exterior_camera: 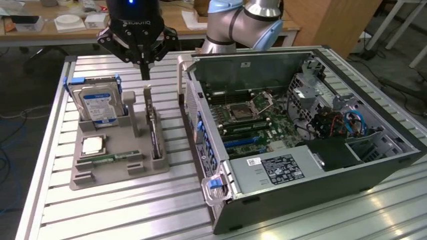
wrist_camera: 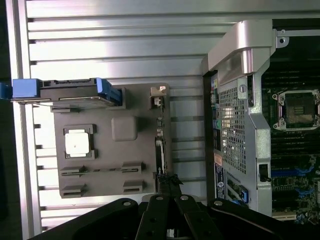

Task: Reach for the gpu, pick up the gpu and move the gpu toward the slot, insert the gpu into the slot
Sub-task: 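Pick up the gpu and move the gpu toward the slot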

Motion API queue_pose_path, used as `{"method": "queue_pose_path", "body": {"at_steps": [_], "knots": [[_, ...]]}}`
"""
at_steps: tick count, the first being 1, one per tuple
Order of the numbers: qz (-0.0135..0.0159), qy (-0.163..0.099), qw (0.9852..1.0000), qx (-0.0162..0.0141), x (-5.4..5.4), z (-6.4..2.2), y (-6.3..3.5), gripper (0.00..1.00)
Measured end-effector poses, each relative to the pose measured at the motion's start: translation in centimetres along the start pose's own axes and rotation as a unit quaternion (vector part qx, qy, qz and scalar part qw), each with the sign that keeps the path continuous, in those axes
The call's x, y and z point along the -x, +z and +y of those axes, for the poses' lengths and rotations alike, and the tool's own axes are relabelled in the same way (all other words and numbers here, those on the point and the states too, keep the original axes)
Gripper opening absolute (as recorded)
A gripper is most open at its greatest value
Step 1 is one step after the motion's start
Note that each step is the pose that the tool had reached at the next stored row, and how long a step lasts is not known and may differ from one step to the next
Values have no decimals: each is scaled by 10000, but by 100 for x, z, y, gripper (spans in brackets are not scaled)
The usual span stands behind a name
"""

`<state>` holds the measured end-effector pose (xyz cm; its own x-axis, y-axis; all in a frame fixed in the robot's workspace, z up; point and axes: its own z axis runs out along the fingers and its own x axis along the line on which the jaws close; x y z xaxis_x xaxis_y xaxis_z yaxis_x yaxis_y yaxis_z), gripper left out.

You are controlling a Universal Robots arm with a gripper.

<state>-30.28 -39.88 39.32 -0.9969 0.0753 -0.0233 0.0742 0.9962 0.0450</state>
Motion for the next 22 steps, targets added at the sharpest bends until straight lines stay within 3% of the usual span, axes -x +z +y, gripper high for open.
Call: {"method": "queue_pose_path", "body": {"at_steps": [7,11,12,13,22], "knots": [[0,0,10000,0,0,0,0,16],[0,0,10000,0,0,0,0,41],[0,-3,10000,0,0,0,0,41],[1,-30,10000,-3,0,0,1,47],[20,-484,9988,-1,-3,-5,114,47]]}}
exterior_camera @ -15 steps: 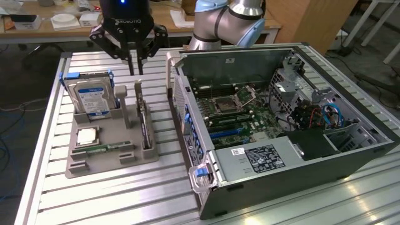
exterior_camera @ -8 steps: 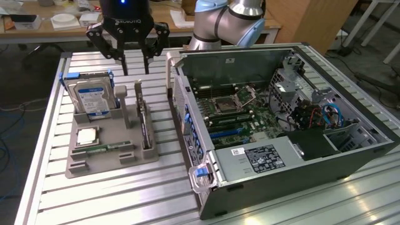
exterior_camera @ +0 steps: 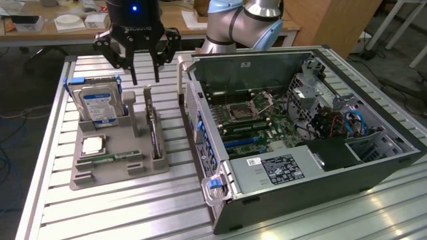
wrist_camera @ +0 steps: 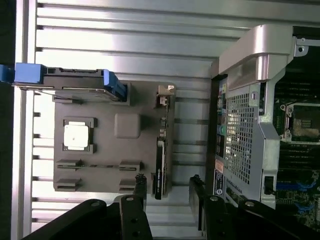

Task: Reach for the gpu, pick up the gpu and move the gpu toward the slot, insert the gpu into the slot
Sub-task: 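Pick up the gpu and move the gpu toward the slot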

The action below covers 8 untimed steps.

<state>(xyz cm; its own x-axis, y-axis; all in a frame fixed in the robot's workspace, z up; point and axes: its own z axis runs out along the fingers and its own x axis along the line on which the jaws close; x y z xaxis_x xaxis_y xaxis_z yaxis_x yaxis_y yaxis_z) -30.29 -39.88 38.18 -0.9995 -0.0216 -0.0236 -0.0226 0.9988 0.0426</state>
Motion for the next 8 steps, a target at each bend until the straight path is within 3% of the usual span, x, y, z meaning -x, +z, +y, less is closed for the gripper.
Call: {"method": "queue_pose_path", "body": {"at_steps": [8], "knots": [[24,-89,10000,2,-4,-15,145,47]]}}
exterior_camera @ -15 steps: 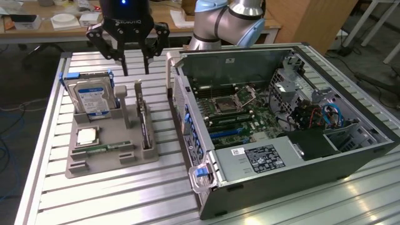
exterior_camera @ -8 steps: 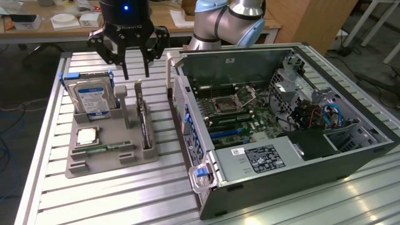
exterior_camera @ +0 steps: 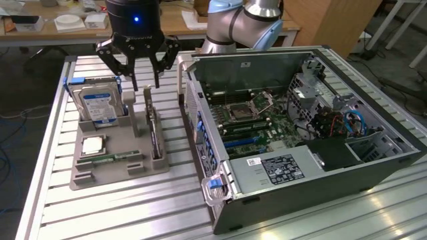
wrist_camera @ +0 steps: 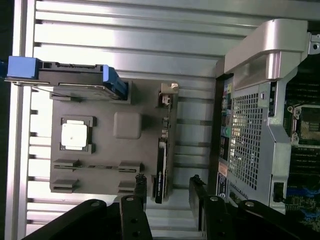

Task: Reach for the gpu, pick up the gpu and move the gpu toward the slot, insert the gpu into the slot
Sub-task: 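Pick up the gpu and move the gpu toward the slot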

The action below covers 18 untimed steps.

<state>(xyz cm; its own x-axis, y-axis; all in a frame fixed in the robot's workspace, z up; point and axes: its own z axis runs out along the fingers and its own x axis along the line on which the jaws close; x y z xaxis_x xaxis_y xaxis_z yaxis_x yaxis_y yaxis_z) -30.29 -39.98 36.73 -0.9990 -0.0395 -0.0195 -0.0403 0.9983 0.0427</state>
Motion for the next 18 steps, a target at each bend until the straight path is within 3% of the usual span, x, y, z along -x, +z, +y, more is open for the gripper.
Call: {"method": "queue_pose_path", "body": {"at_steps": [10,18], "knots": [[47,-102,9999,3,-8,-92,178,47],[52,-99,9999,4,-12,-136,322,47]]}}
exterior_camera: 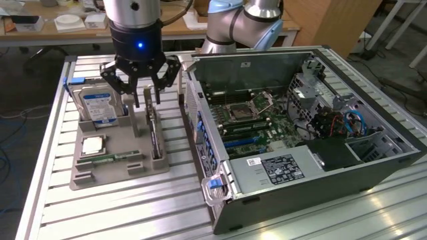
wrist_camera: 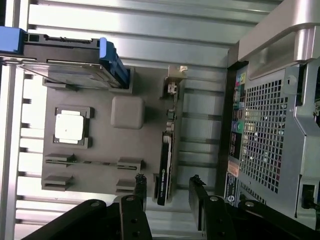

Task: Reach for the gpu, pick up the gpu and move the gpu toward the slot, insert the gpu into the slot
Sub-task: 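Pick up the gpu and move the gpu toward the slot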

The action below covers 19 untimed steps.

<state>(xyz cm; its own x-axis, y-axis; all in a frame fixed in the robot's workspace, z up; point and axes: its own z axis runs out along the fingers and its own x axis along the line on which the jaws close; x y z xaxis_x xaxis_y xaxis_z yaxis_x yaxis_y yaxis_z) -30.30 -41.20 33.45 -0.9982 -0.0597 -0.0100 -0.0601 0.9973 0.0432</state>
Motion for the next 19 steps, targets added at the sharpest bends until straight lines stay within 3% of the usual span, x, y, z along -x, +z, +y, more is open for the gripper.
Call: {"method": "queue_pose_path", "body": {"at_steps": [8,19], "knots": [[-10,240,9997,-4,-2,-10,104,47],[-12,290,9996,-8,-4,-30,293,47]]}}
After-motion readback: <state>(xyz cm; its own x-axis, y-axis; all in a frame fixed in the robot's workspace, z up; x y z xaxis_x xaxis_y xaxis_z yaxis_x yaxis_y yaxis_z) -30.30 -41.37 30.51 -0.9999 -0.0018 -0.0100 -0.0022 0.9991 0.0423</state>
